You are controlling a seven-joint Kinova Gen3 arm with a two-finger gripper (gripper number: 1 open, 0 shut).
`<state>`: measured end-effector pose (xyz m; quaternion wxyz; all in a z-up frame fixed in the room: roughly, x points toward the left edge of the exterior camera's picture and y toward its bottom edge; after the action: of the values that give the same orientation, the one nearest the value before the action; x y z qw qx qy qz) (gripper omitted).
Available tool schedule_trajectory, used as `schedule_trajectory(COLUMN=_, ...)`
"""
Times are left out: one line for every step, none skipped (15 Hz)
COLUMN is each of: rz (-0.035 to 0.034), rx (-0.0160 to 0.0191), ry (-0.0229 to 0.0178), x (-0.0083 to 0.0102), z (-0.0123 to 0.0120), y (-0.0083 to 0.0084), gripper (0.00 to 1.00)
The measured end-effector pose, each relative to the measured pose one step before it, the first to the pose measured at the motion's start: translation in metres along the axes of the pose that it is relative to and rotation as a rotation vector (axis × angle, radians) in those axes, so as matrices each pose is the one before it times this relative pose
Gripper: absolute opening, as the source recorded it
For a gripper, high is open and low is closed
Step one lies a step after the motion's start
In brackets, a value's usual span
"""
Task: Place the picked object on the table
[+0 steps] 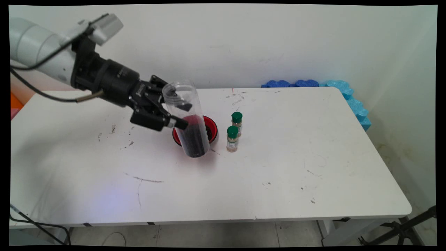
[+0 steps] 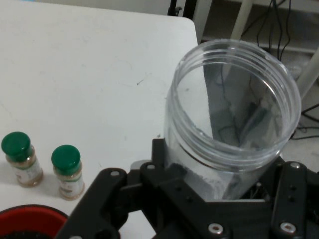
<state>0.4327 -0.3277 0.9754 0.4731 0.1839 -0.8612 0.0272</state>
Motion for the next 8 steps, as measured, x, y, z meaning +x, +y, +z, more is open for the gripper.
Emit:
schedule_trajectory(rz=0.01668, rx=0.00381, ry=-0.00612, x=-0.00217, z=0.00449, y=0.00177, gripper=0.00)
schedule_trajectory(rz=0.01197, rx=0.00494, ry=-0.00398, x=-0.00248, z=0.00466, y=0.00150, gripper=0.00)
schedule_trajectory(rz=0.01142, rx=0.00709, ry=-0.00425, x=-0.00360, z=0.00644, y=0.00166, gripper=0.00)
schedule_trajectory(rz=0.00445, rx=0.00619, ry=-0.00260, x=-0.00304, z=0.00495, y=0.00104, gripper=0.00)
schedule_trajectory(rz=0.00221, rx=0.00680, ry=-0.00155, x=-0.00400, z=0.00602, y=0.00106, gripper=0.00)
schedule_trajectory(rz=-0.00030, rx=0.00551, ry=-0.00018, x=-0.00411, z=0.00615, y=0.00097, gripper=0.00)
schedule_trajectory(rz=-0.00151, rx=0.00392, ry=0.00101, x=-0.00384, z=0.00508, y=0.00123, gripper=0.00)
schedule_trajectory(rz=-0.00213, rx=0.00239, ry=0.00144, x=-0.00457, z=0.00589, y=0.00136, gripper=0.00)
